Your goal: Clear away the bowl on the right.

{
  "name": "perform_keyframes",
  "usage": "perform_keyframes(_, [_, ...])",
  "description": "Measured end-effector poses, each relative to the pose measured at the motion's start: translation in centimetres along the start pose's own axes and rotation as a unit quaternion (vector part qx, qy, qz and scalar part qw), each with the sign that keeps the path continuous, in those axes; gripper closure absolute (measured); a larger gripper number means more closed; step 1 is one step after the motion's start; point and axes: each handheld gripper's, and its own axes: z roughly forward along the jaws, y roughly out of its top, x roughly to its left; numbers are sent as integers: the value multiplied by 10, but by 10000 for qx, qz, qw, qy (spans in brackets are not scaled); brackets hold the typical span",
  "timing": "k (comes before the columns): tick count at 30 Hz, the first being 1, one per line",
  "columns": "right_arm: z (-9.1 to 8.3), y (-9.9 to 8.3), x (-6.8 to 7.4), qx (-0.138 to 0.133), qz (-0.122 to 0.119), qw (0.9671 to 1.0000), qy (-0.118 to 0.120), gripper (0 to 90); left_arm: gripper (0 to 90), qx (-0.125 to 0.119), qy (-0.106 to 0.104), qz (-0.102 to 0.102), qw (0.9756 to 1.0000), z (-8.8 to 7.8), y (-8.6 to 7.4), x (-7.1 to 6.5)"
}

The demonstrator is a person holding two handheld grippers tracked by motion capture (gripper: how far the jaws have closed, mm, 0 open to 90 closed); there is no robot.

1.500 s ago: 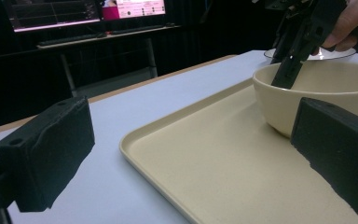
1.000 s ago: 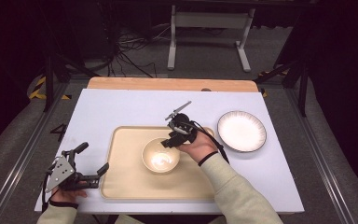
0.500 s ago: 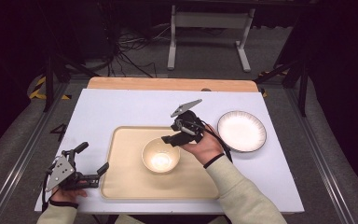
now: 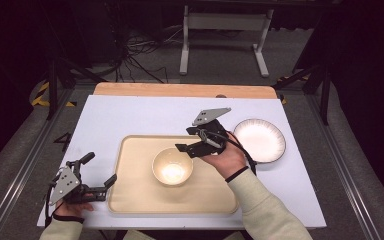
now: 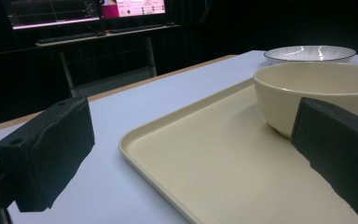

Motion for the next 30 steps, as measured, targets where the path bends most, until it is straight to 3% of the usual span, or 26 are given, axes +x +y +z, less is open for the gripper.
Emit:
perform_keyframes(4, [-6, -3, 1, -311, -166, 9994, -4, 296, 2, 1, 1, 1, 10000, 0, 0, 0])
perform_keyframes(9, [-13, -7, 4, -507, -379, 9980, -45, 262, 2, 2, 0, 0, 10000, 0, 0, 0])
perform_keyframes(18, [-30, -20, 4, -803, -427, 9958, -53, 230, 2, 7, 1, 7, 10000, 0, 0, 0])
perform_keyframes(30, [-51, -45, 0, -1415, -539, 9883, -158, 179, 2, 23, -5, 7, 10000, 0, 0, -1])
